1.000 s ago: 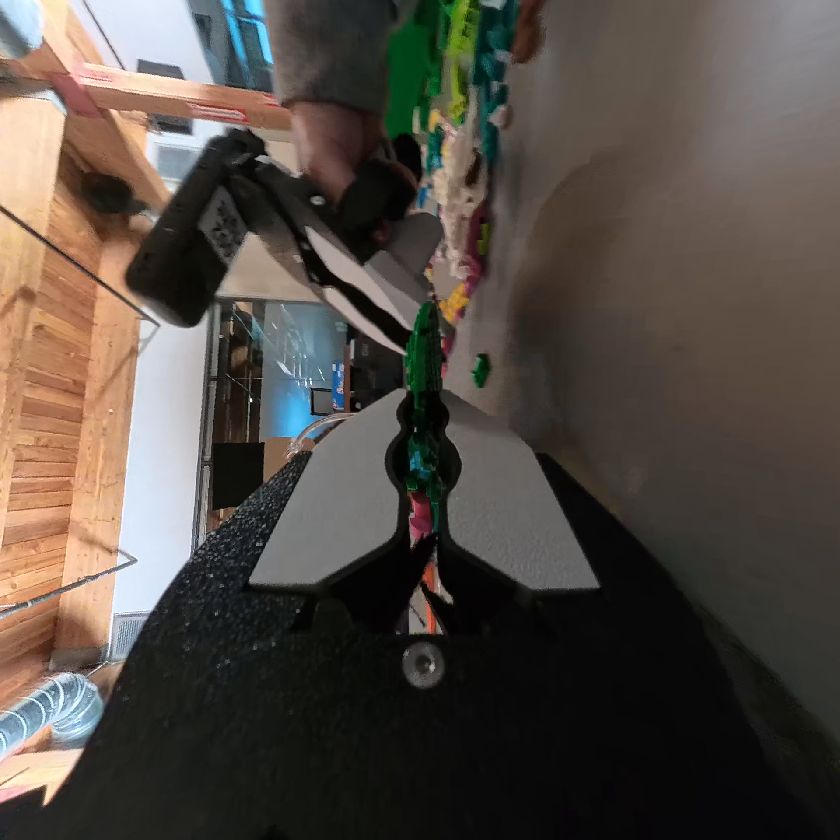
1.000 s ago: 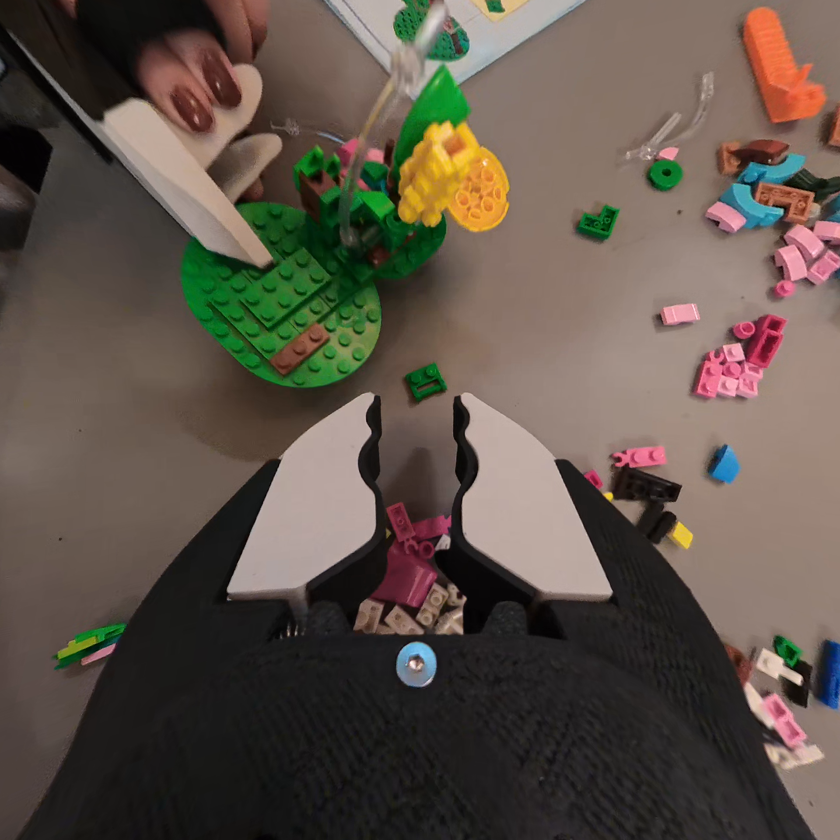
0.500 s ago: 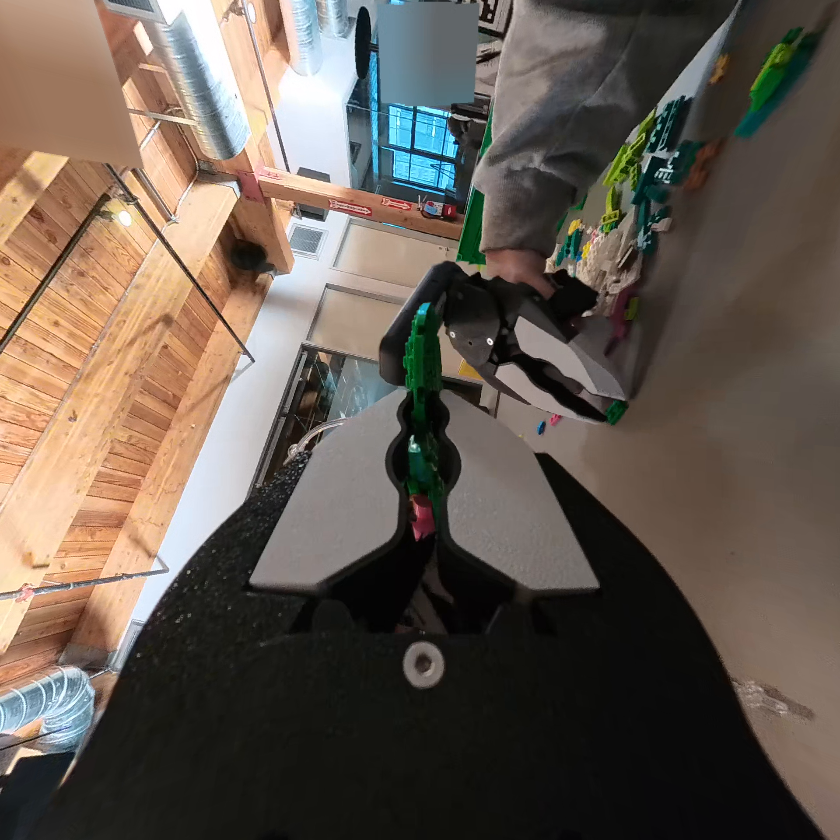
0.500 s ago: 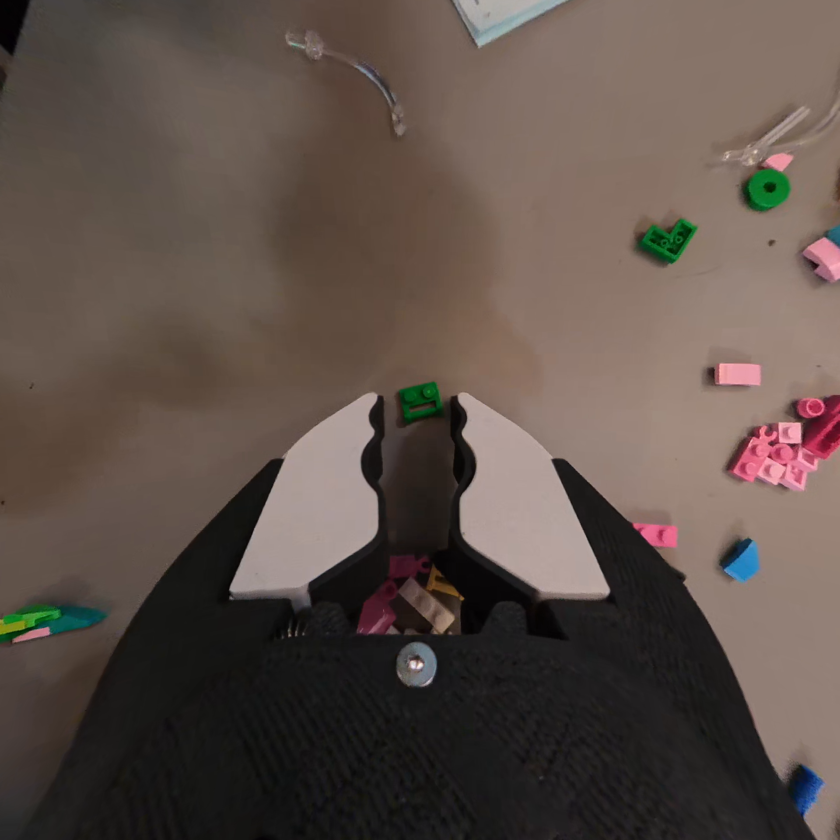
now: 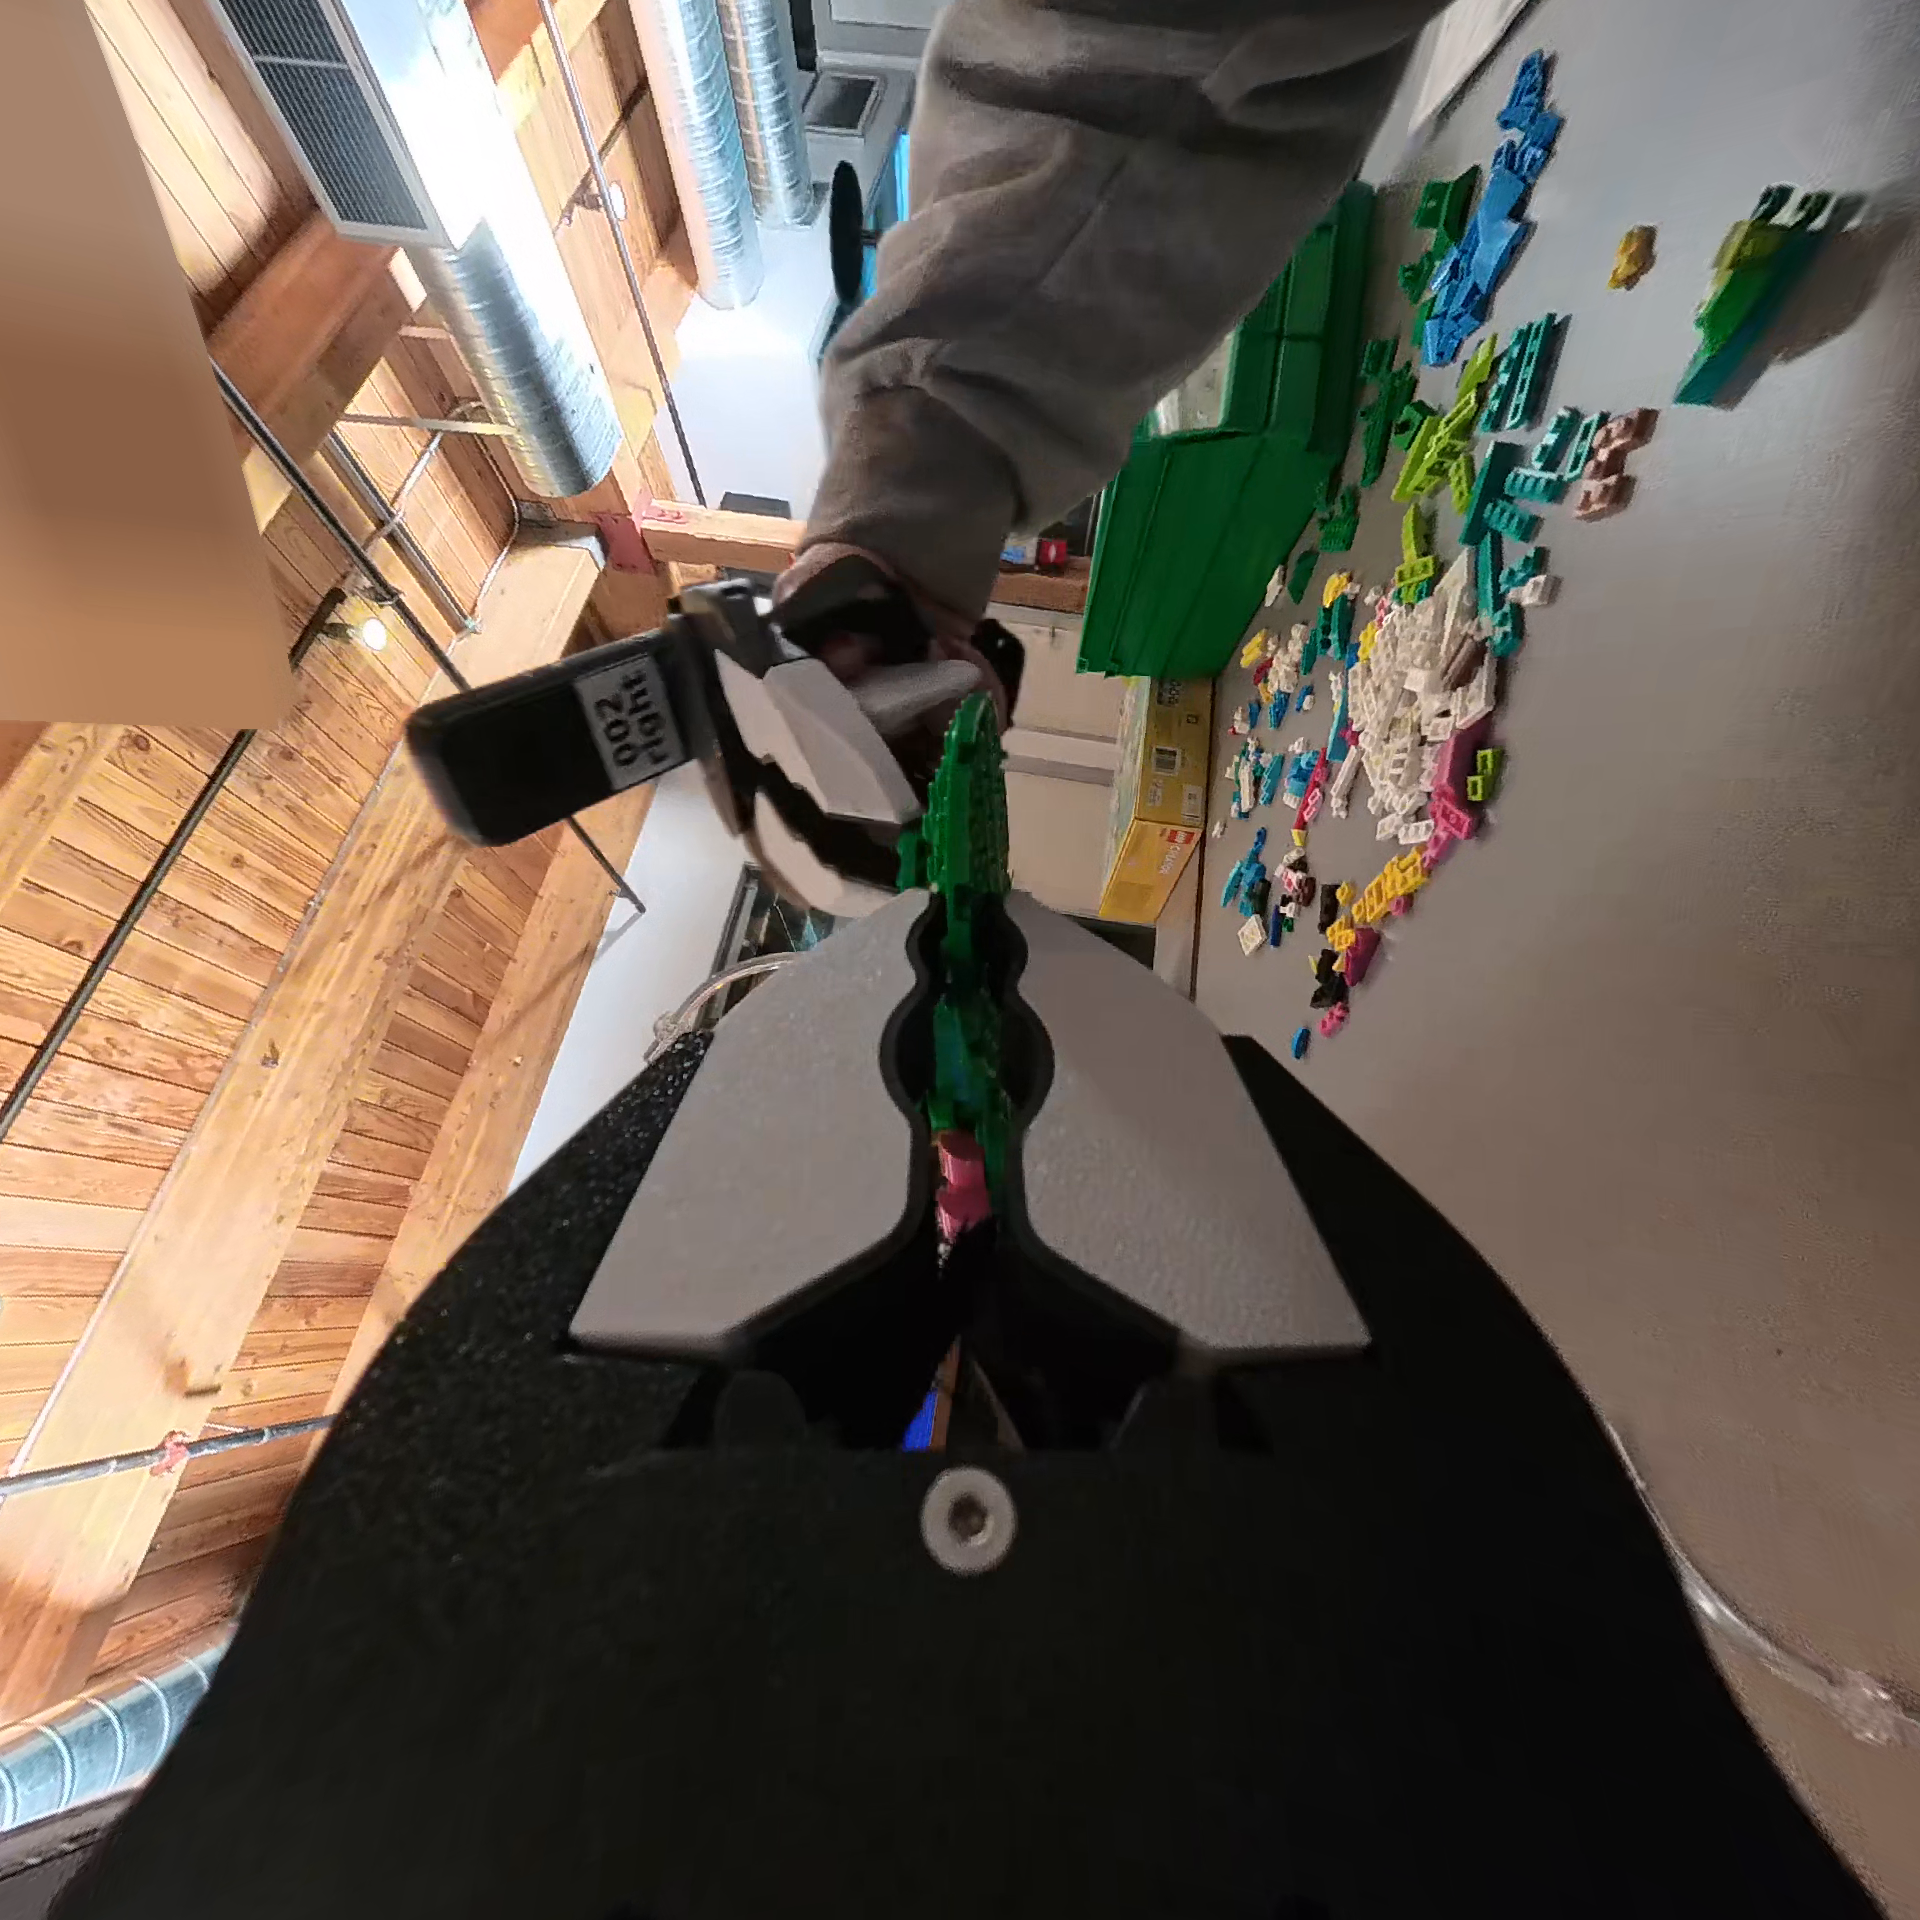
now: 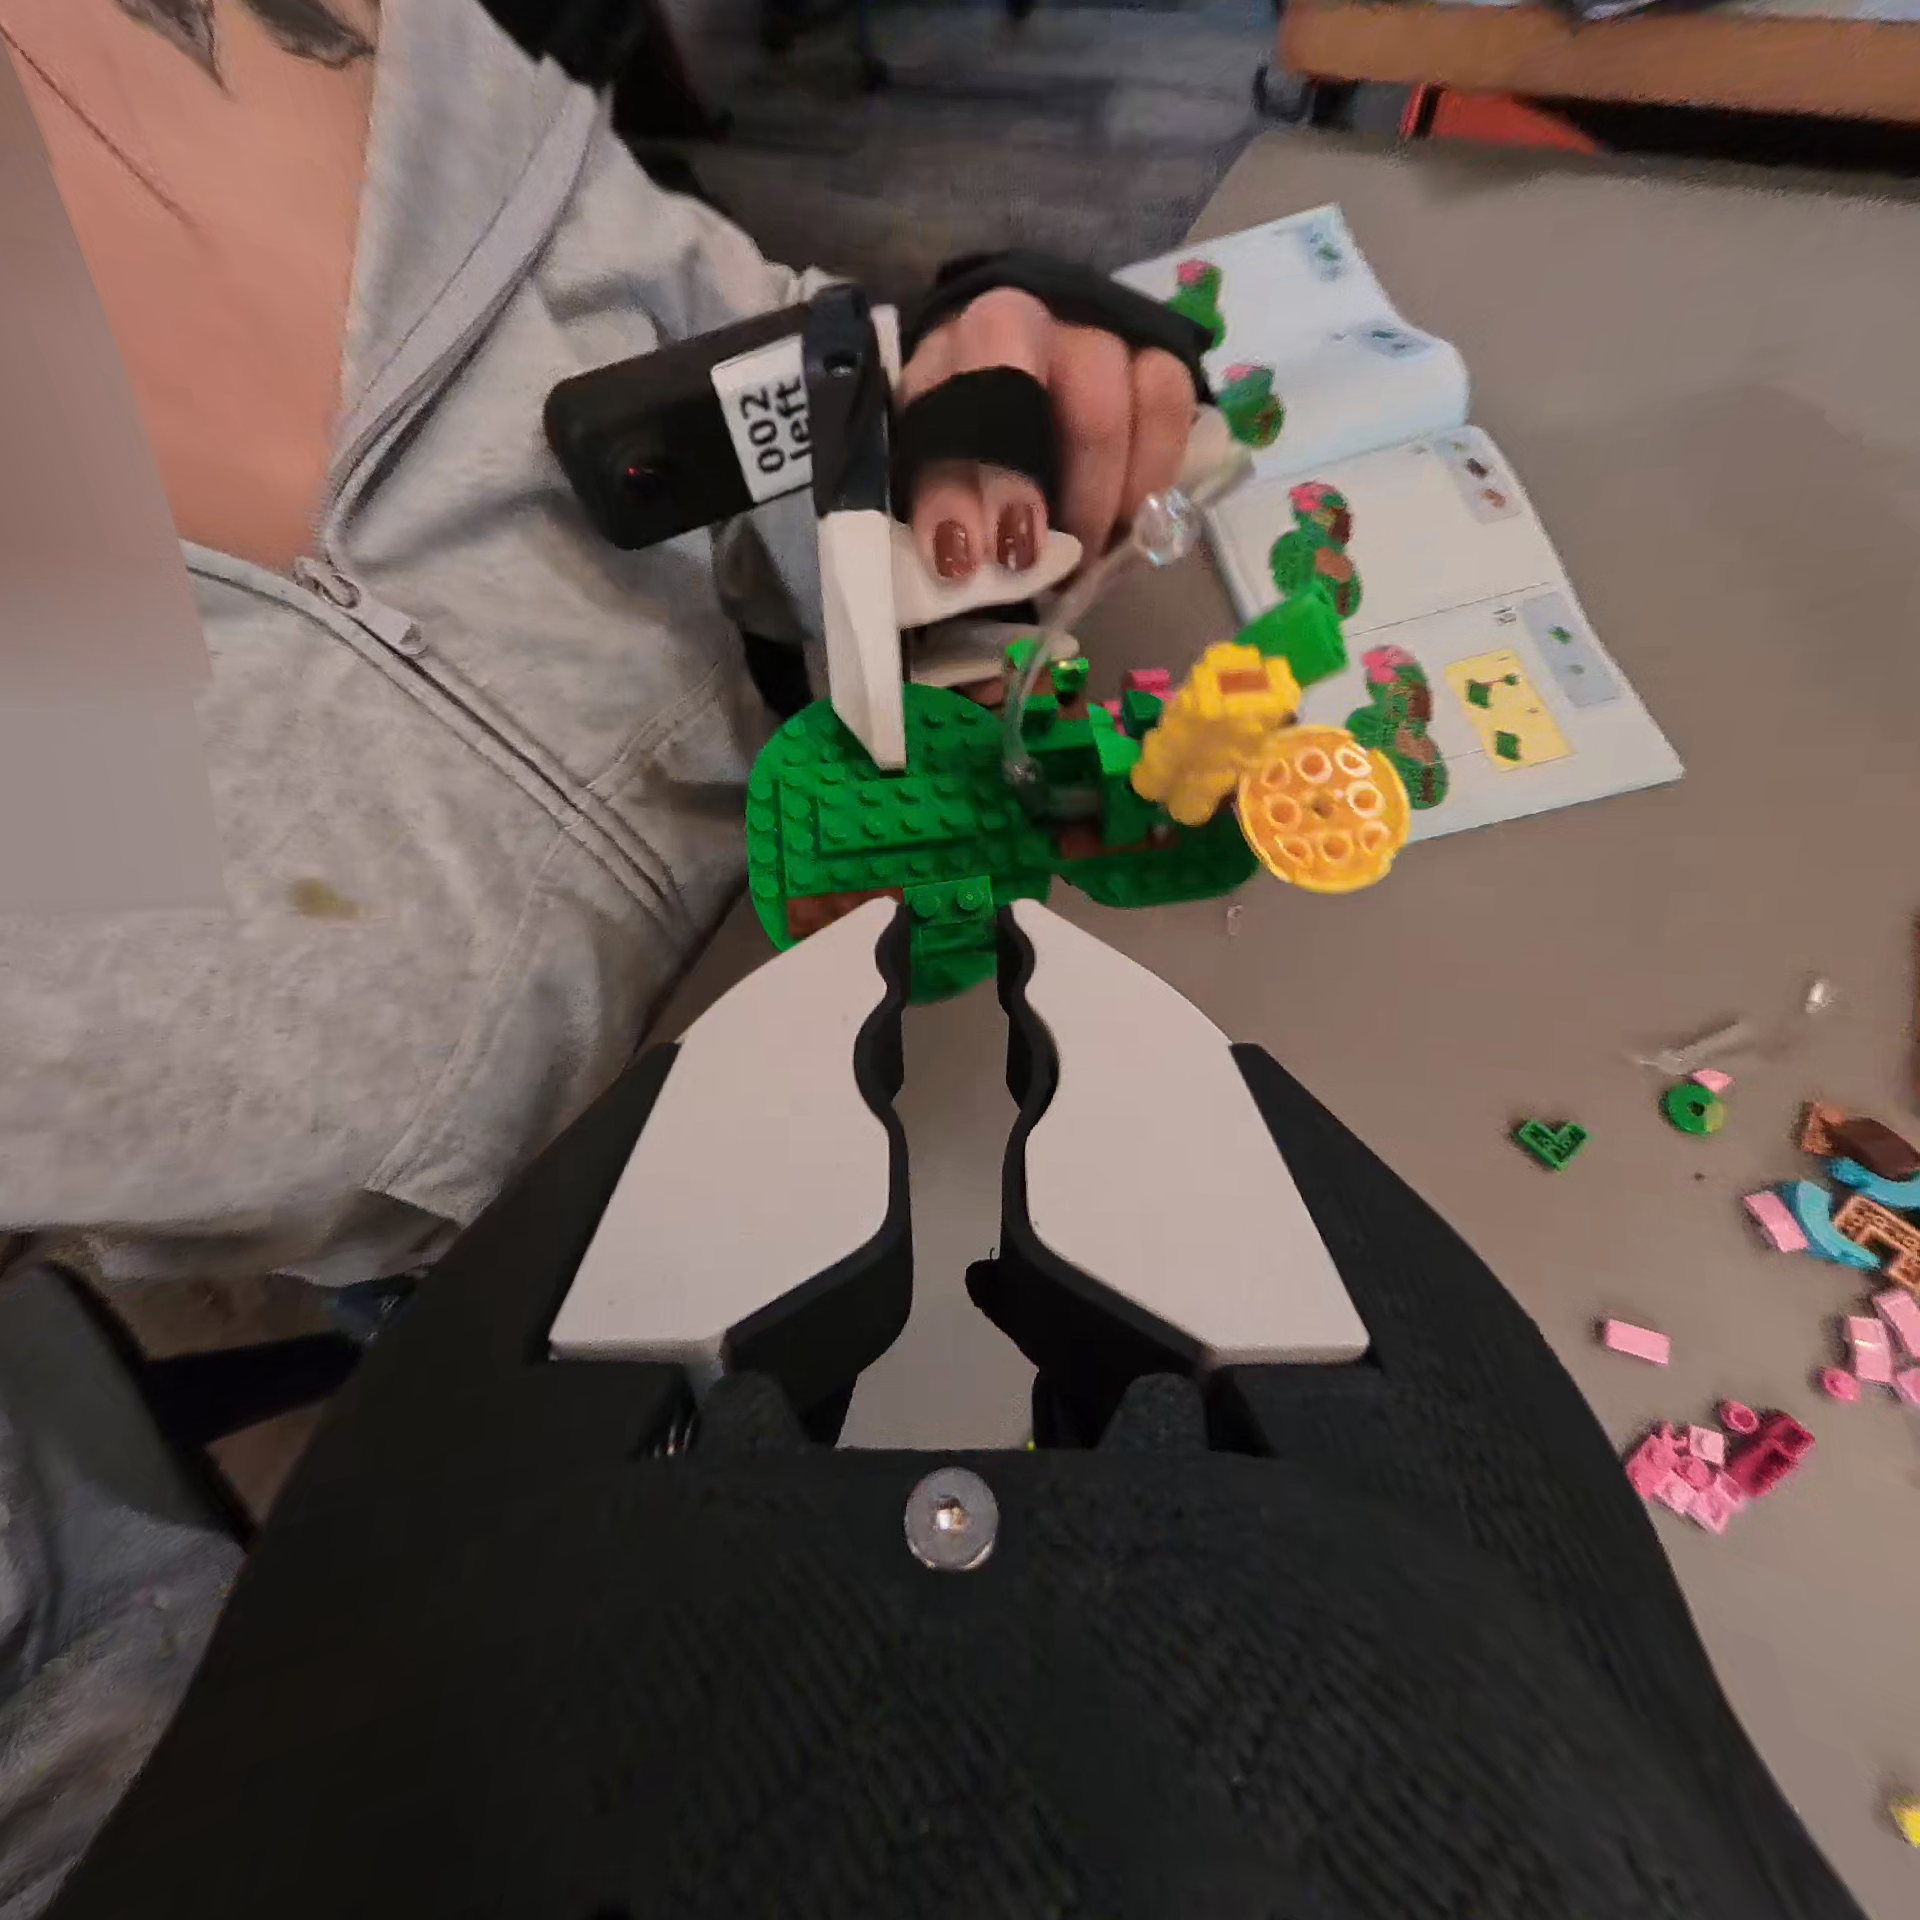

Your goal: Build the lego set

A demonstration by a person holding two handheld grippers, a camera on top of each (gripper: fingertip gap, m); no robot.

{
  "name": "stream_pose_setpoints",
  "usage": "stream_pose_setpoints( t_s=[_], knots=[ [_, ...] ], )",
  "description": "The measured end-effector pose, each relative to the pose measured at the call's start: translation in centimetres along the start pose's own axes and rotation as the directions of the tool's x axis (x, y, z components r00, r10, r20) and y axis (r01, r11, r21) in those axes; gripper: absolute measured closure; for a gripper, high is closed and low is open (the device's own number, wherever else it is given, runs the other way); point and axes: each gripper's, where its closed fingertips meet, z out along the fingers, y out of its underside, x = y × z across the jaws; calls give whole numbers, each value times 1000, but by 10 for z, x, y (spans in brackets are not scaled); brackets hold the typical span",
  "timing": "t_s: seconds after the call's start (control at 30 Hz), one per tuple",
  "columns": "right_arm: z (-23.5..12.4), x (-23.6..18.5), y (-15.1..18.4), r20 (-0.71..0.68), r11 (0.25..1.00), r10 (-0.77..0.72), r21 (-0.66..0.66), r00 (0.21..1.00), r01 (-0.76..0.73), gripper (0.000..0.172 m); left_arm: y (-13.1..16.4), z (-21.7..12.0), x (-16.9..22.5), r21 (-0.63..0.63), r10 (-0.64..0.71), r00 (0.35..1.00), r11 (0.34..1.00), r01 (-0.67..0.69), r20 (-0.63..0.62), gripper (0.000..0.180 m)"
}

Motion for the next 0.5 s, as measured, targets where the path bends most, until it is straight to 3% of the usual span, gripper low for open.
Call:
stream_pose_setpoints(
  t_s=[0.17, 0.5],
  knots=[
    [13, -10, 0, -4, 980, -45, -196, 999, 44, 158, -5, 0, -2, 7, 29, 1000, 1000, -29, 10, 173],
    [16, -11, -3, -34, 951, -50, -306, 998, 37, 158, -10, 0, -4, 12, 62, 998, 998, -63, 21, 173]
  ],
)
